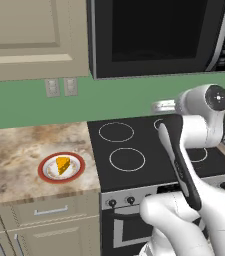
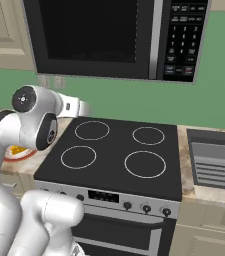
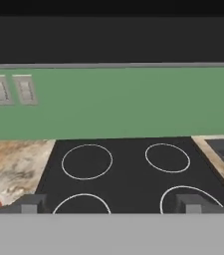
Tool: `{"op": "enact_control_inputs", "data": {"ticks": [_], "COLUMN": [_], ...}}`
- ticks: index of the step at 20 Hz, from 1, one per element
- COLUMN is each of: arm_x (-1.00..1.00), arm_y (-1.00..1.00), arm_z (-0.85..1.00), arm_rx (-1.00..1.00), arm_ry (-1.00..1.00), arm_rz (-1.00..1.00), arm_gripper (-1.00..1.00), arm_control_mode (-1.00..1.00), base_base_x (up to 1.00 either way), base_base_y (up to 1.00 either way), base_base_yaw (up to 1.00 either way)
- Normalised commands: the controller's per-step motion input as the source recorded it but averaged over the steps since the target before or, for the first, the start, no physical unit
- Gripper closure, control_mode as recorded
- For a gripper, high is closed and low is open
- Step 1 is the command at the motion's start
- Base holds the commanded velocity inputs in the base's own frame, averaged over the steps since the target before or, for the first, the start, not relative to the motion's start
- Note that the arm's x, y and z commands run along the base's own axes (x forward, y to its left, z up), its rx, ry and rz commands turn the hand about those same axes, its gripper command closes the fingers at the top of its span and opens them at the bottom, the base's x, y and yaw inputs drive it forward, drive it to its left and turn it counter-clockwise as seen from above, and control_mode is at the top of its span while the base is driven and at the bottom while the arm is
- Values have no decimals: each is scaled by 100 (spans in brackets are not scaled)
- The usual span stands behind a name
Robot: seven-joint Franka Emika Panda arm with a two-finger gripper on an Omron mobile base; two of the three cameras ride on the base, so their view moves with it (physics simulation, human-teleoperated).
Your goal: Pick the cheese from the counter and place it in the microwave. Then turn on the microwave.
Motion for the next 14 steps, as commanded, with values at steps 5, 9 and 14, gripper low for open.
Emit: {"op": "enact_control_inputs", "data": {"ticks": [5,9,14], "arm_x": [-10,-12,-13], "arm_y": [-2,-15,-17], "arm_z": [33,32,21], "arm_rx": [0,0,0], "arm_ry": [13,15,13], "arm_rz": [-16,-7,0], "arm_gripper": [-100,-100,-100], "arm_control_mode": [-100,-100,-100], "base_base_x": [0,0,0], "base_base_y": [0,0,0], "base_base_yaw": [0,0,0]}}
